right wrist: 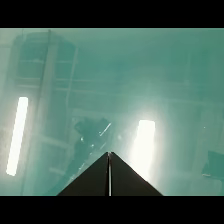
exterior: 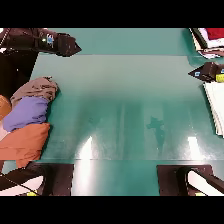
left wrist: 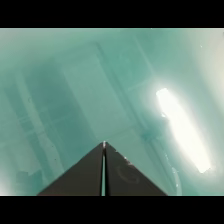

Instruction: Fold the shirts.

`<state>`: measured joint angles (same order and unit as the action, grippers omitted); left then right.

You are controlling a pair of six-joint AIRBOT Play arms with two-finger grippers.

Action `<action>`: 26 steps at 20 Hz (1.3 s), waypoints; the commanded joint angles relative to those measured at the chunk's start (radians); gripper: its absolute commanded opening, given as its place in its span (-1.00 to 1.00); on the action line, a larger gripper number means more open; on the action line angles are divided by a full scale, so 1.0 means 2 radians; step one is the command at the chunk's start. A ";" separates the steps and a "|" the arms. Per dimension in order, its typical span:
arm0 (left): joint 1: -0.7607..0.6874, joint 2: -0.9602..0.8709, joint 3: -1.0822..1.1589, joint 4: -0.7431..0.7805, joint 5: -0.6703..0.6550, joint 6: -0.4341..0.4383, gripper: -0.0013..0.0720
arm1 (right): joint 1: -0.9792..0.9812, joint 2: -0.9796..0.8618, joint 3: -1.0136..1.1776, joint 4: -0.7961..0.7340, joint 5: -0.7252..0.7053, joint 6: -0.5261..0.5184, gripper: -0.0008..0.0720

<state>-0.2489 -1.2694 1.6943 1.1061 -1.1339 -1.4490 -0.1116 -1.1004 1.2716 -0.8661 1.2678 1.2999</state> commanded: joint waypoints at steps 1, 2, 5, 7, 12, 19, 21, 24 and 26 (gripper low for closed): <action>0.000 0.000 0.000 0.000 0.000 0.000 -0.90 | 0.001 0.000 0.000 0.000 0.000 0.000 -0.92; 0.000 0.000 0.000 0.000 0.000 0.000 -0.90 | 0.001 0.000 0.000 0.001 0.000 0.000 -0.92; 0.000 0.000 0.000 0.000 0.000 0.000 -0.90 | 0.001 0.000 0.000 0.001 0.000 0.000 -0.92; 0.000 0.000 0.000 0.000 0.000 0.000 -0.90 | 0.001 0.000 0.000 0.001 0.000 0.000 -0.92; 0.000 0.000 0.000 -0.001 0.000 0.000 -0.90 | 0.001 0.000 0.000 0.001 0.000 0.000 -0.92; 0.000 -0.011 -0.001 0.218 0.022 -0.024 0.90 | 0.001 0.000 0.000 0.001 -0.001 0.000 -0.92; 0.015 -0.027 -0.015 0.327 0.009 -0.063 0.90 | 0.001 0.000 0.000 0.001 -0.001 0.000 -0.92; 0.074 -0.050 -0.074 0.335 0.017 -0.087 0.90 | 0.001 0.000 0.000 0.001 -0.001 0.000 -0.92; 0.113 -0.065 -0.129 0.330 0.033 -0.089 0.90 | 0.001 0.000 0.000 0.001 -0.001 0.000 -0.92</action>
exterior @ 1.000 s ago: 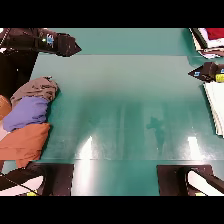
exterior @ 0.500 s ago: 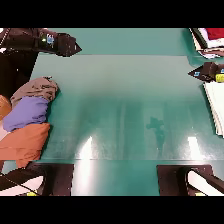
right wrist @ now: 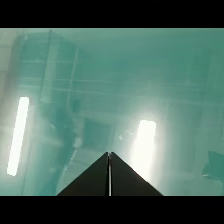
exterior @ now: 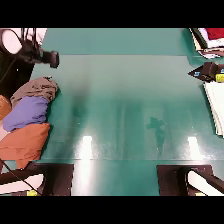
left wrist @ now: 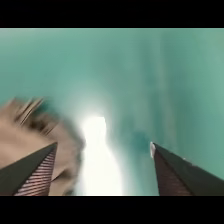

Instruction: Fold the shirts.

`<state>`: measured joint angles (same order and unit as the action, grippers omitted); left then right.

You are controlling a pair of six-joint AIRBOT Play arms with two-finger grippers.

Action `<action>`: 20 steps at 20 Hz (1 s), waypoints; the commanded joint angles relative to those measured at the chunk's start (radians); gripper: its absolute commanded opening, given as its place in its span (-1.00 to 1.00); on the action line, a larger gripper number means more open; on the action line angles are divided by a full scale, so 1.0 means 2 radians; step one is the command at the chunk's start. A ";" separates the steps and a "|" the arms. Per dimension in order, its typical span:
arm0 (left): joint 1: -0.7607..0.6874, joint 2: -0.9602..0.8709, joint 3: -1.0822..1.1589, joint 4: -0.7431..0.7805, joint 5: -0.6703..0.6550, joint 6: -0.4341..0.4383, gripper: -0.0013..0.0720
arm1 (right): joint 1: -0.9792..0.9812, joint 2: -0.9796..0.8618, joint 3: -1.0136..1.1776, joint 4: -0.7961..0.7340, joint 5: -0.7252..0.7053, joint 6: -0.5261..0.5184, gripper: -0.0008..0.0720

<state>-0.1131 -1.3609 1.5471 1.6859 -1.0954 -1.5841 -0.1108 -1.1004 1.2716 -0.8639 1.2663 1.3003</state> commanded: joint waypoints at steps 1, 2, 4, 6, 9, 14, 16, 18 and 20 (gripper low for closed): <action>0.060 -0.026 -0.079 0.037 0.020 -0.022 0.90 | 0.001 0.000 0.000 0.000 -0.002 0.000 -0.92; 0.075 -0.034 -0.101 0.030 0.025 -0.022 0.90 | 0.001 0.000 0.000 0.000 -0.005 0.000 -0.92; 0.095 -0.047 -0.130 0.026 0.032 -0.021 0.90 | 0.001 0.000 0.000 0.000 -0.013 0.000 -0.92; 0.106 -0.056 -0.144 0.026 0.033 -0.020 0.70 | 0.001 0.000 0.000 0.000 -0.021 0.000 -0.92; 0.108 -0.059 -0.146 0.026 0.036 -0.020 0.68 | 0.001 0.000 0.000 0.000 -0.024 0.000 -0.92; 0.108 -0.059 -0.146 0.018 0.026 -0.020 -0.27 | 0.001 0.000 0.000 0.000 -0.028 0.000 -0.92; 0.108 -0.059 -0.146 0.015 0.017 -0.020 -0.89 | 0.001 0.000 0.000 0.000 -0.028 0.000 -0.92; 0.108 -0.051 -0.136 0.013 0.006 -0.020 -0.90 | 0.001 0.000 0.000 0.001 -0.031 0.000 -0.92; 0.108 -0.018 -0.102 -0.007 -0.006 -0.016 -0.90 | 0.001 0.000 0.006 0.020 -0.035 0.000 -0.92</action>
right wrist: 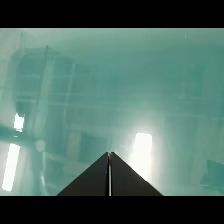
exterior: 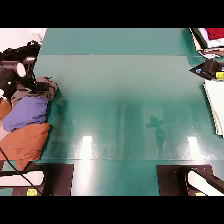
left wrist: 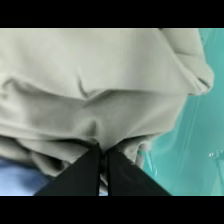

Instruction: Fold the shirts.

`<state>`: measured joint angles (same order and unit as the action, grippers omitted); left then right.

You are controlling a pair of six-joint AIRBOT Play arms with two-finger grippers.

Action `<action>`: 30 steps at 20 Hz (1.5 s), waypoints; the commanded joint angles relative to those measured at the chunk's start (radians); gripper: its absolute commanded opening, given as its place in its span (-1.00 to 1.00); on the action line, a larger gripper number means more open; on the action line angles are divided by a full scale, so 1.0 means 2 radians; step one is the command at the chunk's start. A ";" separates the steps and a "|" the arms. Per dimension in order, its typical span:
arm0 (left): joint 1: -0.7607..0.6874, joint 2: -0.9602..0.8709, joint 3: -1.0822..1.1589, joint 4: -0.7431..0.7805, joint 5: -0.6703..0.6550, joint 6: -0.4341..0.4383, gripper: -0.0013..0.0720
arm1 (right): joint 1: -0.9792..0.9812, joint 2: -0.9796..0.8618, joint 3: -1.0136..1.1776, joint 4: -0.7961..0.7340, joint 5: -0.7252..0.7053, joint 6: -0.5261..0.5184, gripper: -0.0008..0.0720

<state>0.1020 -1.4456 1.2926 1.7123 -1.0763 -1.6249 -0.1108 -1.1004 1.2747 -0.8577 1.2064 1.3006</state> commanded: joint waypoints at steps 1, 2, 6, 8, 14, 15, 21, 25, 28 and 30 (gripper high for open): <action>0.000 0.050 0.050 -0.034 -0.019 0.014 -0.90 | 0.001 0.000 0.016 0.027 -0.005 0.000 -0.92; 0.000 0.080 0.081 -0.046 -0.023 0.025 -0.90 | 0.001 0.000 0.036 0.027 -0.004 0.000 -0.92; -0.026 0.183 0.238 -0.071 -0.115 0.063 -0.90 | 0.009 0.000 0.134 0.027 -0.006 0.000 -0.92; -0.071 0.214 0.297 -0.071 -0.129 0.068 -0.90 | 0.009 0.000 0.171 0.027 -0.006 0.000 -0.92; -0.247 0.190 0.288 -0.083 -0.154 0.031 -0.90 | 0.009 0.000 0.224 0.027 0.011 0.000 -0.92; -0.276 0.174 0.271 -0.093 -0.159 0.029 -0.90 | 0.009 0.000 0.224 0.027 0.018 0.000 -0.92; -0.389 0.063 0.156 -0.168 -0.118 0.035 0.71 | 0.009 0.000 0.224 0.027 0.062 0.000 -0.92; -0.355 0.040 0.154 -0.074 -0.118 0.057 0.71 | 0.009 0.000 0.224 0.027 0.082 0.000 -0.92; -0.278 0.039 0.139 -0.093 -0.114 0.055 0.71 | 0.009 0.000 0.224 0.027 0.084 0.000 -0.92; -0.227 0.039 0.097 -0.131 -0.107 0.057 0.71 | 0.009 0.000 0.224 0.027 0.084 0.000 -0.92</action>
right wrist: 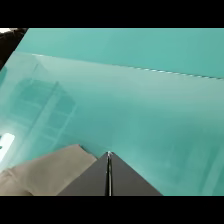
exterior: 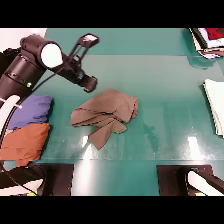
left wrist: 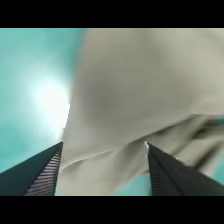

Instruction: Fold the shirts.

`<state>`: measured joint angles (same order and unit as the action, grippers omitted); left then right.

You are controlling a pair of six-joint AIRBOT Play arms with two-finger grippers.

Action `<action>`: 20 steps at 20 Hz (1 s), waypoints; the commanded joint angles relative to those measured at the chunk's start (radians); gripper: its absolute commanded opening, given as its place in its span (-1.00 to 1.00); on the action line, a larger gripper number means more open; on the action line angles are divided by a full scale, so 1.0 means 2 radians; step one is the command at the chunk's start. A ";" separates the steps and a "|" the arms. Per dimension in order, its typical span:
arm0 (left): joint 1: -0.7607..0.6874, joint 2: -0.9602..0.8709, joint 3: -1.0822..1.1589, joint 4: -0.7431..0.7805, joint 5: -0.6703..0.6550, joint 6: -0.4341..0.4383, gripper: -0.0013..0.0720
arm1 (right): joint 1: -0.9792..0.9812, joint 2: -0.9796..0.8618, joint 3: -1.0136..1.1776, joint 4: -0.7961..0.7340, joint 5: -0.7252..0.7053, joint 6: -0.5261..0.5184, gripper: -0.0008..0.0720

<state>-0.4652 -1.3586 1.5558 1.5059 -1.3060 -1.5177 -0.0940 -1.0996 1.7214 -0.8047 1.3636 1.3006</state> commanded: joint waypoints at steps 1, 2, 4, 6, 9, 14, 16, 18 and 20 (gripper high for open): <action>0.080 -0.004 -0.065 -0.043 0.011 0.004 0.71 | 0.000 0.000 0.000 0.000 0.005 0.000 -0.92; 0.098 -0.004 -0.097 -0.055 0.014 0.004 0.71 | 0.000 0.000 0.000 0.000 0.005 0.000 -0.92; 0.129 -0.004 -0.166 -0.079 0.017 0.019 0.71 | 0.000 0.000 0.000 0.000 0.005 0.000 -0.92; 0.149 -0.004 -0.220 -0.088 0.016 0.028 0.71 | 0.000 0.000 0.000 -0.001 0.005 0.000 -0.92; 0.156 -0.001 -0.267 -0.102 0.018 0.030 0.71 | 0.000 0.000 -0.002 -0.001 0.005 0.000 -0.92; 0.156 -0.001 -0.288 -0.151 0.024 0.057 0.39 | 0.000 0.000 -0.069 -0.001 0.004 0.014 -0.92; 0.156 -0.001 -0.286 -0.151 0.039 0.060 -0.87 | 0.001 0.000 -0.123 -0.005 0.004 0.015 -0.92; 0.156 0.000 -0.273 -0.151 0.042 0.060 -0.90 | 0.013 0.000 -0.191 -0.006 0.003 0.015 -0.92; 0.156 0.002 -0.245 -0.151 0.041 0.060 -0.90 | 0.045 0.000 -0.271 -0.005 -0.011 0.015 -0.26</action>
<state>-0.1543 -1.3594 1.0252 1.2140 -1.2346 -1.4040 -0.0547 -1.0996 1.3567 -0.8150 1.3624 1.3254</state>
